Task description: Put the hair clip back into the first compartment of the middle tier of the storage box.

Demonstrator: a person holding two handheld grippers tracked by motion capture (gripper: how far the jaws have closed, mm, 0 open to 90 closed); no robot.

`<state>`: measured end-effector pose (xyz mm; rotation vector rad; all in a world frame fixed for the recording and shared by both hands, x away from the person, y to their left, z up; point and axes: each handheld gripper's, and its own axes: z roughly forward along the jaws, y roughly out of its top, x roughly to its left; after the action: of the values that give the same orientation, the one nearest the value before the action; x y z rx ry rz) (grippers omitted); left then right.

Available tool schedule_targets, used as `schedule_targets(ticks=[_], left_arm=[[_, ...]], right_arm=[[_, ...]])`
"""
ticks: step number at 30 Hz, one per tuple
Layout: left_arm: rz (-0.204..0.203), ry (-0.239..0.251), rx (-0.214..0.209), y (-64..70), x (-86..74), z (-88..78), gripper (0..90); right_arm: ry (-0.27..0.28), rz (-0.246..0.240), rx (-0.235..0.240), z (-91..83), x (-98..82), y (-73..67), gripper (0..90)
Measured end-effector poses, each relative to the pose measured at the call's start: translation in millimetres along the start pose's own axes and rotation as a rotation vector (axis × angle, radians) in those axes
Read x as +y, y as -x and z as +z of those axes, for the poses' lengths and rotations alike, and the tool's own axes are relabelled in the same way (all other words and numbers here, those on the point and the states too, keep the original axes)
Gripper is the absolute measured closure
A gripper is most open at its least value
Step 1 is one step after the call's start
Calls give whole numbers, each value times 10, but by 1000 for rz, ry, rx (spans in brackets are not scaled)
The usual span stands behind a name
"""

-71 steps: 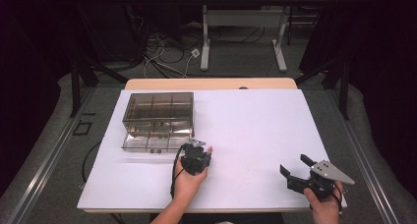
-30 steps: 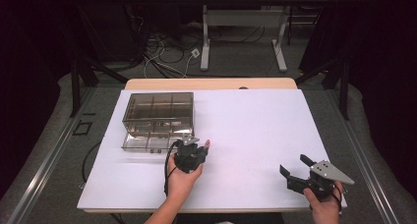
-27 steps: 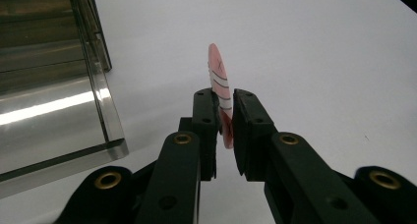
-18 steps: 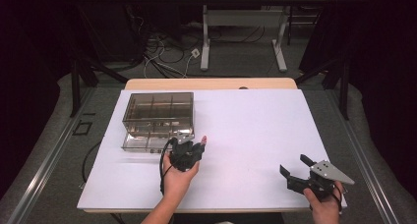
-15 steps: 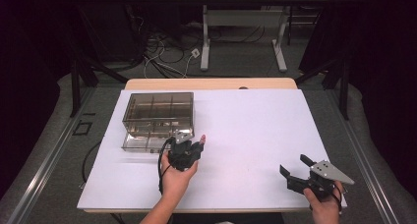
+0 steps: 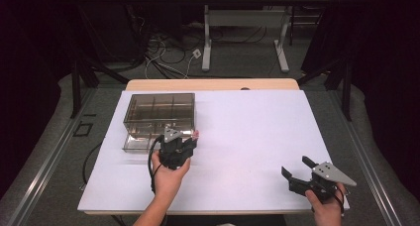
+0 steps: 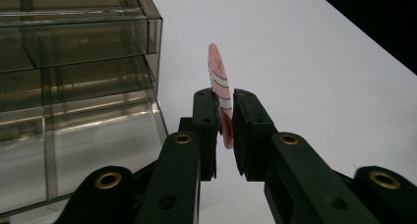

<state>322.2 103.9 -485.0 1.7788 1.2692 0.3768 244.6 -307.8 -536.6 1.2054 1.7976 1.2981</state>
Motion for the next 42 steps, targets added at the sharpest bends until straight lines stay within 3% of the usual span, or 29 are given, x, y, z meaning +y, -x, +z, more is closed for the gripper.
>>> schedule_targets(ticks=[19, 42], left_arm=[[-40, 45, 28, -235, 77, -252, 806], [-149, 84, 58, -657, 23, -471, 806]], right_arm=[[-8, 6, -6, -5, -9, 4, 149], [-16, 4, -4, 15, -6, -9, 149]])
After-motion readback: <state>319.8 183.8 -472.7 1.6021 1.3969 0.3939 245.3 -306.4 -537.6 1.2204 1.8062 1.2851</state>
